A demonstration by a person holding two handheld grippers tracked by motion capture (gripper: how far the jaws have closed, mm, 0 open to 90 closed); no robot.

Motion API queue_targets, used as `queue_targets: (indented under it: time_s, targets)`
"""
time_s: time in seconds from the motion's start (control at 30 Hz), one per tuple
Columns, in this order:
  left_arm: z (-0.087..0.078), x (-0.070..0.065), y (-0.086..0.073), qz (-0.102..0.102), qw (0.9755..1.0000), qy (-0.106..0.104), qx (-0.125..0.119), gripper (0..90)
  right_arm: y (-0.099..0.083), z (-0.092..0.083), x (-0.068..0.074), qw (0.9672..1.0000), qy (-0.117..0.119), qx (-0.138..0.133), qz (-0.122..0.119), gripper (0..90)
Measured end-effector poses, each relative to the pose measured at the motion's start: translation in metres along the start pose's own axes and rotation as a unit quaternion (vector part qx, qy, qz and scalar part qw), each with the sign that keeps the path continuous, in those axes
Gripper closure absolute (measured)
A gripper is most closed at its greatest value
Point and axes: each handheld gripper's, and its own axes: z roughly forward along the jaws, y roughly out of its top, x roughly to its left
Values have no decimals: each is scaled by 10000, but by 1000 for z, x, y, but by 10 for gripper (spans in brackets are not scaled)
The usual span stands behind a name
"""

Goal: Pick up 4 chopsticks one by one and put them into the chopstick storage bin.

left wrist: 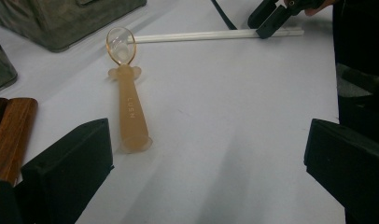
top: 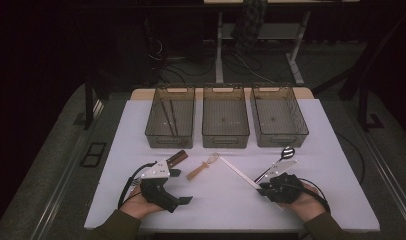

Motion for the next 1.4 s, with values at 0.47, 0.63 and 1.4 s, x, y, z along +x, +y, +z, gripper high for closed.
queue_targets:
  time_s: [0.47, 0.63, 1.4]
  targets:
    - [0, 0, 0, 0, 10000, -6, -8, 0, -3, -4, -1, 9997, 183, 79, -141, 757]
    - [-1, 0, 0, 4, 10000, -7, -7, 0, -7, -7, -3, 9991, 307, 132, -275, 761]
    - [-1, 0, 0, 13, 10000, 5, -5, 0, -11, -17, -12, 9988, 443, -185, 48, 768]
